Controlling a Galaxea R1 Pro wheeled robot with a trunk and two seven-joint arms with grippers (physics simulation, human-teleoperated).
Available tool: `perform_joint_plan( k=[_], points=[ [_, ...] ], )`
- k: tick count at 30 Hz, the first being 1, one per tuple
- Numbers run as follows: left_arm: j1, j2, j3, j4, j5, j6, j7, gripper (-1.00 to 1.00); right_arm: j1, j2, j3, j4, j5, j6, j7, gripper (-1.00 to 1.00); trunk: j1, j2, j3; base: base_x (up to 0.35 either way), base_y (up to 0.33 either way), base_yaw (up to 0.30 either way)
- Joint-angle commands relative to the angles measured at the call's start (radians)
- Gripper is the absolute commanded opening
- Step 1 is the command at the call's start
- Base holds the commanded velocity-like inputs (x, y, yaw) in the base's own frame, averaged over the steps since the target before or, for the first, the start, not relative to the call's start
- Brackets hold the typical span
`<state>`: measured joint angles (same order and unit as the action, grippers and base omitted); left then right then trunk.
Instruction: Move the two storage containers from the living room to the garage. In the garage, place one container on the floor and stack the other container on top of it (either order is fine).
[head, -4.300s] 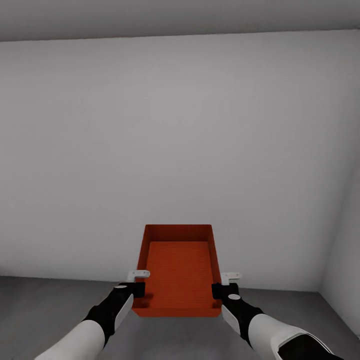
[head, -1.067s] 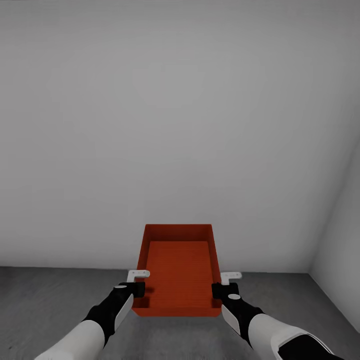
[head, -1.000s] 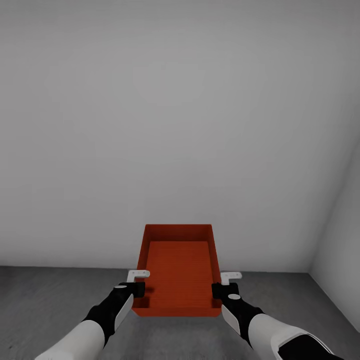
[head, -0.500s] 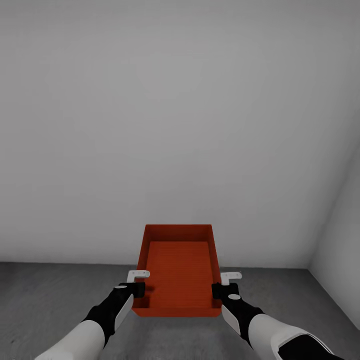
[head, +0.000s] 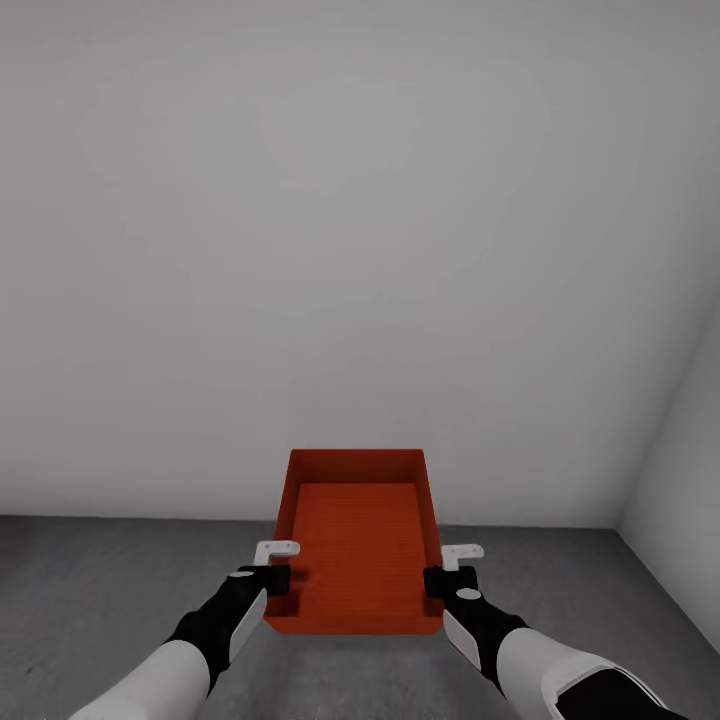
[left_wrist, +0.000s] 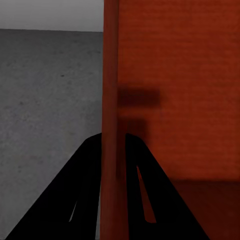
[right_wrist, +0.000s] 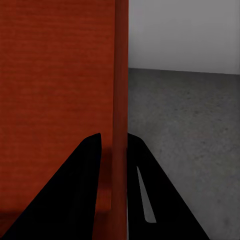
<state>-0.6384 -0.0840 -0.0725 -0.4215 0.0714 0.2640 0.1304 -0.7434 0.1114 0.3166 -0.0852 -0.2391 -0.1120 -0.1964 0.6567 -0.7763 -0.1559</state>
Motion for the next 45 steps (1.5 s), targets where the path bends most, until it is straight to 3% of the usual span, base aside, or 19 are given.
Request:
perform_joint_plan(
  k=[1, 16, 45],
  points=[
    [-0.001, 0.032, 0.054, -0.004, 0.008, 0.006, 0.012, -1.00, -0.001, -0.003, -0.012, -0.001, -0.008, -0.003, 0.002, -1.00, 0.004, -0.009, -0.006, 0.000, 0.000, 0.000],
    [-0.001, 0.032, 0.054, -0.003, 0.007, 0.006, 0.012, -1.00, -0.001, -0.003, -0.012, -0.001, -0.008, -0.003, 0.002, -1.00, 0.062, -0.114, -0.078, 0.000, 0.000, 0.000],
    [-0.001, 0.030, 0.054, -0.003, 0.008, 0.006, 0.012, -1.00, -0.001, -0.002, -0.012, -0.001, -0.008, -0.003, 0.002, -1.00, 0.062, -0.114, -0.125, 0.000, 0.000, 0.000]
  ],
)
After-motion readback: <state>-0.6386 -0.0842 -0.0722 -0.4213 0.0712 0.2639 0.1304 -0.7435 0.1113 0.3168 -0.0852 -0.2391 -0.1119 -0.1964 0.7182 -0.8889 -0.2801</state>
